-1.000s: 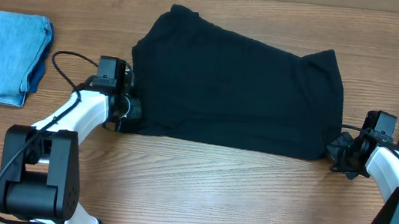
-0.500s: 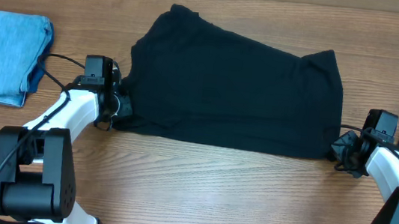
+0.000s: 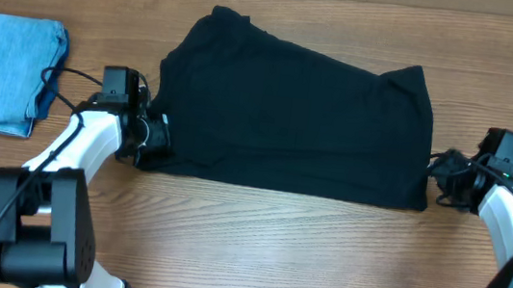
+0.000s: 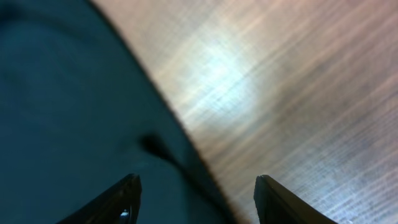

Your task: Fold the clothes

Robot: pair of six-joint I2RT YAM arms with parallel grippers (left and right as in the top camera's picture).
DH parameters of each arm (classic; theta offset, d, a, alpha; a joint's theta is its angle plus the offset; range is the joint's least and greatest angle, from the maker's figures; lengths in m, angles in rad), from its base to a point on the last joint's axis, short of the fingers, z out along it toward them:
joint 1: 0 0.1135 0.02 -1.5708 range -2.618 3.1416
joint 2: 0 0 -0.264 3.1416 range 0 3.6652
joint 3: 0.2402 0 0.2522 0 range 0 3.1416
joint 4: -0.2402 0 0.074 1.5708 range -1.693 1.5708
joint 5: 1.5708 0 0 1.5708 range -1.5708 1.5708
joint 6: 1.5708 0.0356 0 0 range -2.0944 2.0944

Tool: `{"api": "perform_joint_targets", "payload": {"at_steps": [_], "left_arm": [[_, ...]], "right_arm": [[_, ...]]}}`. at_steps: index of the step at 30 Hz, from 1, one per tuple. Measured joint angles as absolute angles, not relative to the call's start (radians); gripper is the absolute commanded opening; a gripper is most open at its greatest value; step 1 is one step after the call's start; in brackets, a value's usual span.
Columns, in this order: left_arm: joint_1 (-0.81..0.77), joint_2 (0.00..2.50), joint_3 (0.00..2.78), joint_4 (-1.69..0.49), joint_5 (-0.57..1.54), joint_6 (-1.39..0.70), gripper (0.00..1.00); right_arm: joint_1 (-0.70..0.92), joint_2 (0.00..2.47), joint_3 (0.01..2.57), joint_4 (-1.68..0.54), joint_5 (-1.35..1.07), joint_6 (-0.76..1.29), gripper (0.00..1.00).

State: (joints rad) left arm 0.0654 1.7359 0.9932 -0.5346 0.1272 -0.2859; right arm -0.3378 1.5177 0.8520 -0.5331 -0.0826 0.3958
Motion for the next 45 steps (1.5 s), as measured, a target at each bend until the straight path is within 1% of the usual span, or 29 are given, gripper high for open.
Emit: {"api": "perform_joint_targets", "payload": {"at_steps": [6, 10, 13, 16, 17, 20, 22, 23, 24, 27, 29, 36, 38, 41, 45], "left_arm": [[0.067, 1.602, 1.038, -0.562, 0.159, -0.286, 0.72], [0.067, 1.515, 1.079, -0.620, 0.181, -0.286, 0.72], [0.065, 1.456, 1.093, -0.629, 0.251, -0.284, 0.71], [0.045, 1.421, 1.107, -0.649, 0.295, -0.278, 0.65], [0.030, 1.418, 1.111, -0.667, 0.304, -0.277, 0.63], [-0.027, 1.425, 1.113, -0.743, 0.319, -0.265, 0.63], [-0.070, 1.439, 1.113, -0.787, 0.316, -0.259, 0.66], [-0.093, 1.450, 1.111, -0.803, 0.308, -0.258, 0.66], [-0.109, 1.460, 1.111, -0.809, 0.299, -0.258, 0.66], [-0.147, 1.500, 1.096, -0.811, 0.265, -0.259, 0.64], [-0.156, 1.536, 1.079, -0.785, 0.226, -0.263, 0.64], [-0.156, 1.652, 1.064, -0.631, 0.143, -0.268, 0.65], [-0.156, 1.679, 1.064, -0.598, 0.135, -0.271, 0.63], [-0.156, 1.726, 1.064, -0.589, 0.133, -0.272, 0.59], [-0.156, 1.793, 1.063, -0.590, 0.134, -0.279, 0.60]], "right_arm": [[-0.338, 1.403, 0.865, -0.544, -0.143, 0.385, 0.65], [-0.338, 1.332, 0.866, -0.550, -0.241, 0.360, 0.64], [-0.330, 1.305, 0.866, -0.560, -0.360, 0.337, 0.64], [-0.296, 1.304, 0.867, -0.590, -0.416, 0.313, 0.62], [-0.279, 1.304, 0.867, -0.599, -0.429, 0.310, 0.57], [-0.241, 1.310, 0.867, -0.616, -0.451, 0.295, 0.47], [-0.212, 1.327, 0.870, -0.639, -0.451, 0.291, 0.36], [-0.194, 1.344, 0.871, -0.649, -0.448, 0.290, 0.29], [-0.176, 1.364, 0.871, -0.657, -0.442, 0.294, 0.25], [-0.140, 1.434, 0.871, -0.665, -0.426, 0.294, 0.17], [-0.134, 1.491, 0.871, -0.660, -0.416, 0.294, 0.14], [-0.133, 1.619, 0.871, -0.593, -0.400, 0.290, 0.14], [-0.133, 1.631, 0.871, -0.584, -0.400, 0.290, 0.15], [-0.133, 1.636, 0.871, -0.583, -0.400, 0.290, 0.15], [-0.133, 1.637, 0.871, -0.580, -0.400, 0.289, 0.16]]}}
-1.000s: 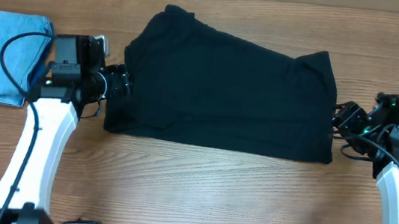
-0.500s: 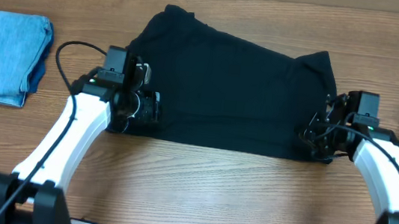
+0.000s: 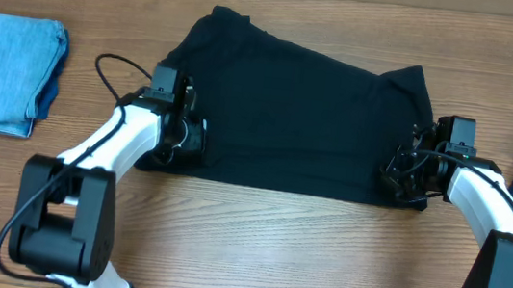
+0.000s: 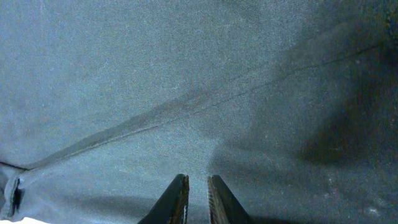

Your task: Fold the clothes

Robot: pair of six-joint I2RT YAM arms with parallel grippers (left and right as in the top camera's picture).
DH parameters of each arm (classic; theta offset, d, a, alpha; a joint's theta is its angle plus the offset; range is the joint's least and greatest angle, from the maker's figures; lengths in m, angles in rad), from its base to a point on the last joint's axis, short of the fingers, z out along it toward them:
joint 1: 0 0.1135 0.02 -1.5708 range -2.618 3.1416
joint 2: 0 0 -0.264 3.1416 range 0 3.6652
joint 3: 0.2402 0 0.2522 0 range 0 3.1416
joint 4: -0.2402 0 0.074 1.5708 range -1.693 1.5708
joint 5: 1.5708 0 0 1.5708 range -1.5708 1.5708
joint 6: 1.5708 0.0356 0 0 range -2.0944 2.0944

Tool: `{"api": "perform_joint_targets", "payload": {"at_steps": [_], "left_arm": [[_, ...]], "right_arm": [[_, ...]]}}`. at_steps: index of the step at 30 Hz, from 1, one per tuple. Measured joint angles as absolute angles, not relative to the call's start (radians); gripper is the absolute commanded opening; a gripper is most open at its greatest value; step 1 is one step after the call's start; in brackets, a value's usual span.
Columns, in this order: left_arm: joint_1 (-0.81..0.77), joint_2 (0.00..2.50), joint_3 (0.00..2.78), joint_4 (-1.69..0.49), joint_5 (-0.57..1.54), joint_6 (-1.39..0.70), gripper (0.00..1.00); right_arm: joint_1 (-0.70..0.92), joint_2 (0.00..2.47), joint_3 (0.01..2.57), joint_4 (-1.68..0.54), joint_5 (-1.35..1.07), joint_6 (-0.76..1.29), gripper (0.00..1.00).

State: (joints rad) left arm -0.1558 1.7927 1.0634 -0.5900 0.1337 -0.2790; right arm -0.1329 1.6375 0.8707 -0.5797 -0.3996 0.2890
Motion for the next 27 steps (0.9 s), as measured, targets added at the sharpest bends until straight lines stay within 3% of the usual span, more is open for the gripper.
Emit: {"api": "perform_joint_targets", "payload": {"at_steps": [11, 27], "left_arm": [[-0.156, 1.818, 1.062, -0.595, 0.134, -0.282, 0.60], [-0.156, 1.818, 1.068, -0.696, 0.136, -0.290, 0.53]], "right_arm": [[-0.133, 1.692, 0.872, -0.585, -0.350, 0.296, 0.14], [-0.130, 1.721, 0.924, -0.826, -0.154, 0.435, 0.09]]}}
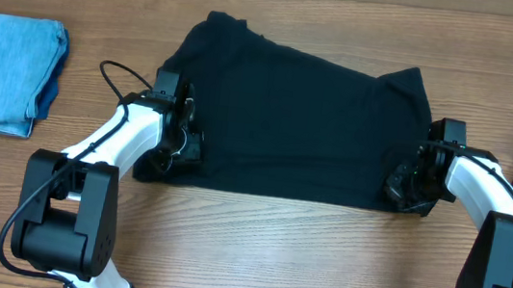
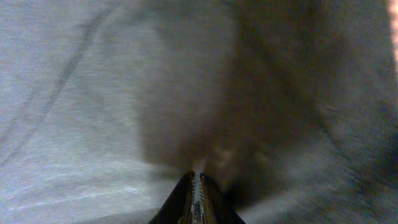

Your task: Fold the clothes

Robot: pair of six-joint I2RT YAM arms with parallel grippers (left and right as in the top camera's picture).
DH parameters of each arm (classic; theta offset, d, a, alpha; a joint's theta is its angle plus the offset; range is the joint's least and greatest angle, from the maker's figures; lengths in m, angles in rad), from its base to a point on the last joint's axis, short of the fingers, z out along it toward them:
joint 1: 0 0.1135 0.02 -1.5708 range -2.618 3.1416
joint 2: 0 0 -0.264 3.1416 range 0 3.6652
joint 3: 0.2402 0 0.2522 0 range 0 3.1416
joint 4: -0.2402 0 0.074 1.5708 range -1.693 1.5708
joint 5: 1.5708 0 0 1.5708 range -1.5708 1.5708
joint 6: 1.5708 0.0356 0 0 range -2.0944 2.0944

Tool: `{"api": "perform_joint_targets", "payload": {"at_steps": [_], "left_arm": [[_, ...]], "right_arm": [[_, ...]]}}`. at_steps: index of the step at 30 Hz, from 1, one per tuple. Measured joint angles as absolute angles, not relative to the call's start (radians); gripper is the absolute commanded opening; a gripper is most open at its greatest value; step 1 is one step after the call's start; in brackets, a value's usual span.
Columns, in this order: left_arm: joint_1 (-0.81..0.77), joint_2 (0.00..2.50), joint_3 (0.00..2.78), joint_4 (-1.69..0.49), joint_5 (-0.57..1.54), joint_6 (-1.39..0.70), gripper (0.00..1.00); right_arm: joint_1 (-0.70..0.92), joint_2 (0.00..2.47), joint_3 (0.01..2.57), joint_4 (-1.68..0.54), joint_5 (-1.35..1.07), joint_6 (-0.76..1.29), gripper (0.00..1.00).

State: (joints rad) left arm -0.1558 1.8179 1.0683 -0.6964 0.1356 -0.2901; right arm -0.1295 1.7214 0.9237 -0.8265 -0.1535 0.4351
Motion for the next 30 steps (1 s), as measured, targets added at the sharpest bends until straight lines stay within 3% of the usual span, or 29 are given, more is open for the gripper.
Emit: {"api": "perform_joint_targets", "payload": {"at_steps": [12, 17, 20, 27, 30], "left_arm": [[-0.156, 1.818, 1.071, -0.812, 0.138, -0.339, 0.50], [-0.156, 1.818, 1.071, -0.789, 0.143, -0.342, 0.51], [-0.156, 1.811, 1.072, -0.781, 0.162, -0.342, 0.54], [-0.156, 1.687, 1.151, -0.764, 0.225, -0.341, 0.67], [-0.156, 1.621, 1.203, -0.700, 0.242, -0.340, 0.79]], "right_arm": [[-0.130, 1.699, 0.915, -0.890, -0.052, 0.460, 0.10], [-0.131, 1.629, 0.889, -0.804, -0.045, 0.437, 0.18], [-0.133, 1.539, 0.886, -0.698, -0.107, 0.393, 0.29], [-0.136, 1.361, 0.888, -0.471, -0.267, 0.342, 0.35], [-0.136, 1.390, 0.888, -0.393, -0.302, 0.336, 0.43]]}}
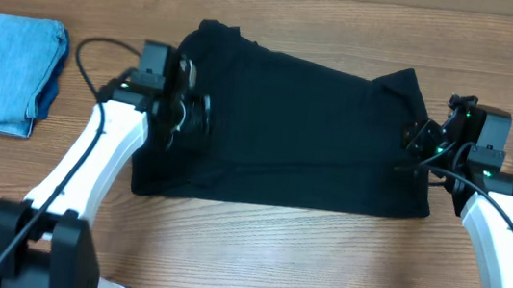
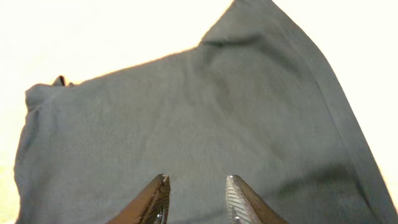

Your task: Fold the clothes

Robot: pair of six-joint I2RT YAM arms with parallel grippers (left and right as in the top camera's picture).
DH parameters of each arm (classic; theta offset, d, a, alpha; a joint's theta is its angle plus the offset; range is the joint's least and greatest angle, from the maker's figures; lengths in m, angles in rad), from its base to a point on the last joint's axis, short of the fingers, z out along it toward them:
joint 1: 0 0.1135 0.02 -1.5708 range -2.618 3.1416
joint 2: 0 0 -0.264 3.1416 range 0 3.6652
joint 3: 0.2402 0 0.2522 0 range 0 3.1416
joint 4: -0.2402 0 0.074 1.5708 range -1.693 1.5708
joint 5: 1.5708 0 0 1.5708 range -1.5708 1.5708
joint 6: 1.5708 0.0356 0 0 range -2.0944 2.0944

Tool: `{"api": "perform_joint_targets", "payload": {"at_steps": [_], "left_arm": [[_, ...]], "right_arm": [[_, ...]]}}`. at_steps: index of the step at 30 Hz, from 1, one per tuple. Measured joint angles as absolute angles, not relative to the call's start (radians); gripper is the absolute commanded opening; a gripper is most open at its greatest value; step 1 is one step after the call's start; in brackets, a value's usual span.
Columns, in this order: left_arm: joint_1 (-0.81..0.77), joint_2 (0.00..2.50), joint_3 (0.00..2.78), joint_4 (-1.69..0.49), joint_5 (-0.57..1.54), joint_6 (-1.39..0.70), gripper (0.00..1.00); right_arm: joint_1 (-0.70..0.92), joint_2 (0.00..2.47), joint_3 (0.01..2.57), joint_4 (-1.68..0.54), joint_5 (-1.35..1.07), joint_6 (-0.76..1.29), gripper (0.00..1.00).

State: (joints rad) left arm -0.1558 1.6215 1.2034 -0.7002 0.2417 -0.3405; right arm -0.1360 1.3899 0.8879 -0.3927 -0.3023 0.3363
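Note:
A black garment lies flat across the middle of the table, its front edge straight; in the right wrist view the garment is seen from above. My right gripper hangs open over it with nothing between the fingers. In the overhead view the right gripper is above the garment's right edge. My left gripper is over the garment's left part; its jaws do not show clearly.
A folded light blue cloth lies at the far left of the wooden table. A dark blue heap of clothes sits at the right edge, close to my right arm.
My right gripper was shut low at the garment's front right corner; it is now open, higher and farther back. My left gripper has moved back from the front left corner. The front edge lies slightly nearer.
Both grippers first stood beside the garment's front corners, the right one open over the table. Then both were over the cloth near those corners, the right nearly shut, then shut. Now the right is open and both are above the garment.

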Motion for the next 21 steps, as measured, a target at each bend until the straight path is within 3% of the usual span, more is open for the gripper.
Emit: {"api": "perform_joint_targets", "payload": {"at_steps": [2, 7, 12, 21], "left_arm": [[-0.156, 1.601, 1.220, -0.636, 0.250, -0.342, 0.84], [-0.156, 1.614, 1.222, -0.460, 0.266, -0.342, 0.86], [-0.156, 1.672, 1.222, -0.337, 0.319, -0.342, 0.85], [-0.156, 1.775, 1.222, -0.344, 0.345, -0.342, 0.82]], "right_arm": [[-0.136, 1.436, 0.889, -0.324, -0.317, 0.335, 0.54], [-0.137, 1.585, 0.904, -0.183, -0.350, 0.333, 0.63], [-0.142, 1.799, 1.055, -0.177, -0.369, 0.321, 0.65], [-0.208, 2.030, 1.409, -0.257, -0.390, 0.279, 0.65]]}}
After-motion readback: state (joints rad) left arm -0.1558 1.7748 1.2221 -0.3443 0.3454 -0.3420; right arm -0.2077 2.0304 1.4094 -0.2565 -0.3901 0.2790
